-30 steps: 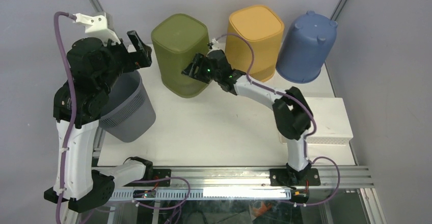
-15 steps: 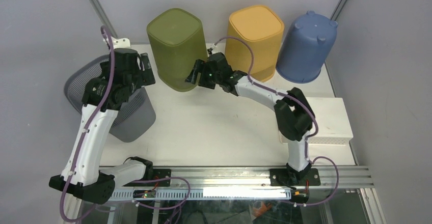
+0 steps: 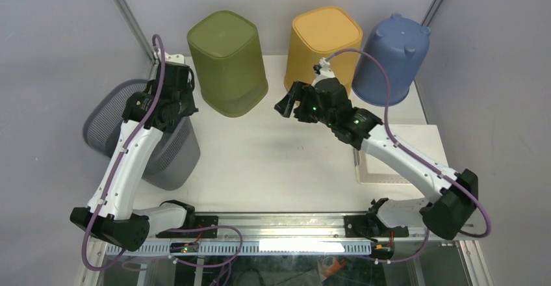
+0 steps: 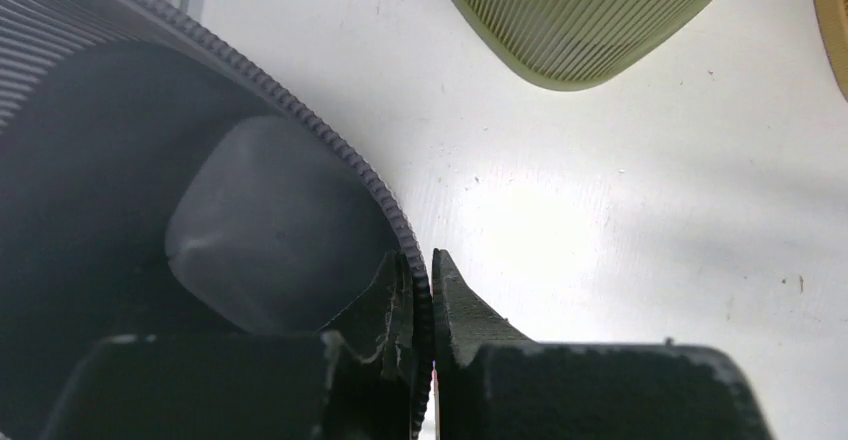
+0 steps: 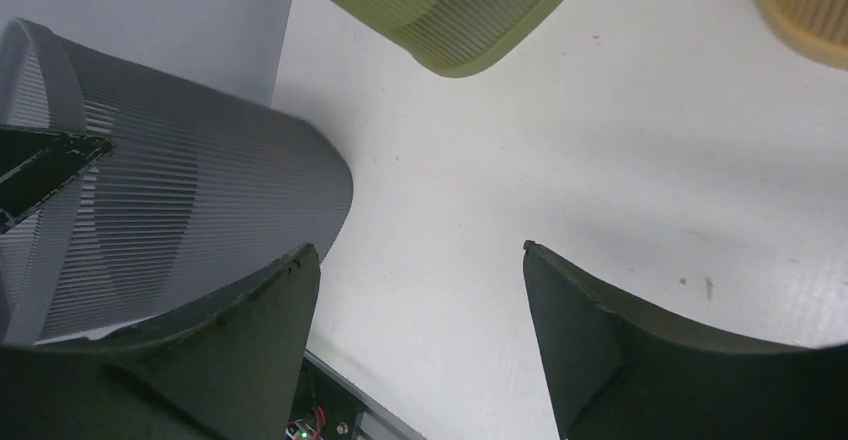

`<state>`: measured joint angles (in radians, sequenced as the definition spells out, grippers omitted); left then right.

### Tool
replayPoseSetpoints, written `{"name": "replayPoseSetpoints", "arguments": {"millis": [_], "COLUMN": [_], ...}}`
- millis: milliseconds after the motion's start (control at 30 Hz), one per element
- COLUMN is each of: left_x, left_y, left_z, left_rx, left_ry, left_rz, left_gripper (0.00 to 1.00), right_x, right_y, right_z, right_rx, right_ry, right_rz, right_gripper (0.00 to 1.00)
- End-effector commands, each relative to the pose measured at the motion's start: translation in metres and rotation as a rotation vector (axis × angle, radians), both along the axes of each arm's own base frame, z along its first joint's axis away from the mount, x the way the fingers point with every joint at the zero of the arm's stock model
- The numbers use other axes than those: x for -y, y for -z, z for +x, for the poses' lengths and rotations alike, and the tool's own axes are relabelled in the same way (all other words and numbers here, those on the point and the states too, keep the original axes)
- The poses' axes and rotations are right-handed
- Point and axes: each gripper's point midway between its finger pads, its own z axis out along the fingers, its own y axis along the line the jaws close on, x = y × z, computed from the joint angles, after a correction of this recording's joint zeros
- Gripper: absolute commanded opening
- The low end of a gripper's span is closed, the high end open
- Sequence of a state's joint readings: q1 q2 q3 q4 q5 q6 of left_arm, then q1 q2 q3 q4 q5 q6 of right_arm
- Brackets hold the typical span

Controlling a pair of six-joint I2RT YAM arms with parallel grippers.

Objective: Turn the large container upside down

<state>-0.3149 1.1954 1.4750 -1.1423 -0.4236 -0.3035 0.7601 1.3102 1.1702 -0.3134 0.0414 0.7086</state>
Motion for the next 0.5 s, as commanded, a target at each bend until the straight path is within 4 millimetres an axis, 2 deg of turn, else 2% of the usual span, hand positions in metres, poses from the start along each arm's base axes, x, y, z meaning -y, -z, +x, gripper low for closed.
{"name": "replayPoseSetpoints", "arguments": {"millis": [0,100,200,300,367,467], "left_x": [0.048,0.078,0.119,0.154,0.172,0.191], "left_y": [-0.025,-0.048,-0.08,-0.113,-0.134,-0.164], "left_z": [0.004,-0.002,-0.018,-0.034,-0.043,-0.054], "left_rx": [0.05,0.081,0.115,0.154,0.182,0.238], "left_ry": [0.175,0.286,0.448,0.592,0.667,0.783], "left_rz": [-0.196,-0.319,-0.493,-0.66,-0.751,-0.869], "left_gripper": [0.0,0.0,0.0,0.0,0.0,0.0], "right_x": [0.048,0.078,0.108,0.137,0.15,0.156], "right_y": [-0.022,-0.038,-0.05,-0.053,-0.054,-0.055], "right_z": [0.005,0.005,0.004,-0.001,-0.004,-0.01], "right_rx": [0.074,0.104,0.131,0.129,0.124,0.129], "right_ry": [0.134,0.203,0.263,0.319,0.328,0.287], "right_rz": [-0.052,-0.064,-0.08,-0.111,-0.124,-0.138], "right_gripper": [0.78,0.8,0.83,0.86,0.9,0.91]}}
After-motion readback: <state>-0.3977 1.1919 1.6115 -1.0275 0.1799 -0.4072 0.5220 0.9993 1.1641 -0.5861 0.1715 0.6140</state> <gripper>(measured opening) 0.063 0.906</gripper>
